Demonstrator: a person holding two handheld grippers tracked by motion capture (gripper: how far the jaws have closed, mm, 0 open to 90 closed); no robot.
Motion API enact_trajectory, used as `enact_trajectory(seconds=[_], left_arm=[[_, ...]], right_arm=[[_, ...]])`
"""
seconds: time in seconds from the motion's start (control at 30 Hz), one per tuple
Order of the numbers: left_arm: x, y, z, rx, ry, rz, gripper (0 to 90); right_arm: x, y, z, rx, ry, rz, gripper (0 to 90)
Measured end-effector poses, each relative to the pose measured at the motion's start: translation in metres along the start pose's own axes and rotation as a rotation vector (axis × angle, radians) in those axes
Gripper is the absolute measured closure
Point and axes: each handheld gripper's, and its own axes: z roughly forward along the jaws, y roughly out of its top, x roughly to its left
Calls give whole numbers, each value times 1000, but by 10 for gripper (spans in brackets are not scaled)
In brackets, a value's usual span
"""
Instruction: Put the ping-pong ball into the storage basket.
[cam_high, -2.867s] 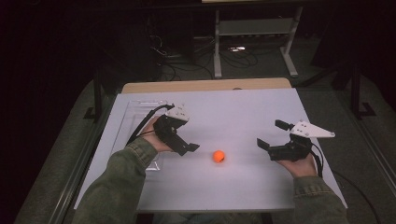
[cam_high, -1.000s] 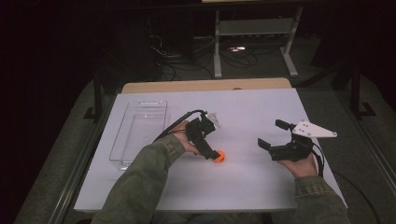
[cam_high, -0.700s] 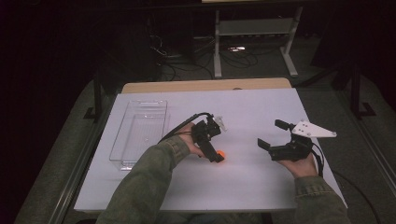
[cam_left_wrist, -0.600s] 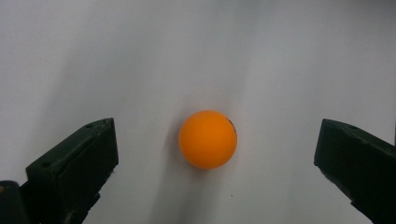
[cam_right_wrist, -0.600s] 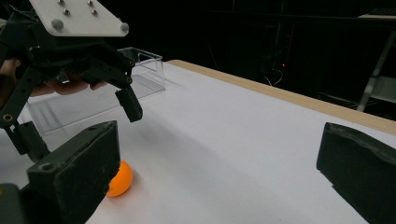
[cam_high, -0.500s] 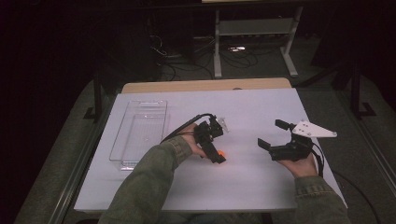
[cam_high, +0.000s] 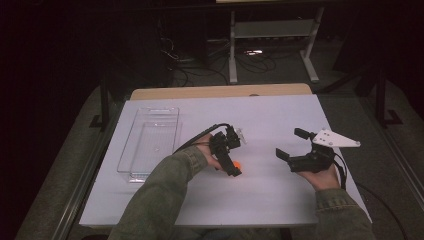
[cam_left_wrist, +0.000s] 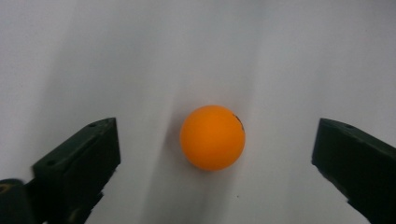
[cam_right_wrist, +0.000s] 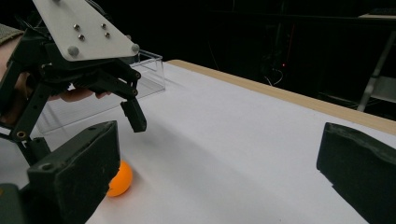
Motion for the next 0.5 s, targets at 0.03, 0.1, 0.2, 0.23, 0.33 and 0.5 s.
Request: enact_trajectory(seconds=[0.03, 0.1, 0.2, 0.23, 0.33, 0.5], left_arm=[[0, 0, 1, 3, -3, -1, 37], [0, 0, 2, 10, -7, 0, 51], [0, 0, 4, 23, -5, 7, 62], [0, 0, 5, 27, -2, 10, 63], [-1, 0, 8, 38, -2, 10, 67], [0, 1, 11, 49, 2, 11, 134]], right_arm=[[0, 0, 0, 0, 0, 0, 0], [0, 0, 0, 0, 0, 0, 0], [0, 0, 0, 1, 0, -1, 0], [0, 0, 0, 0, 0, 0, 0], [0, 0, 0, 1, 0, 0, 0], [0, 0, 0, 1, 1, -1, 0]])
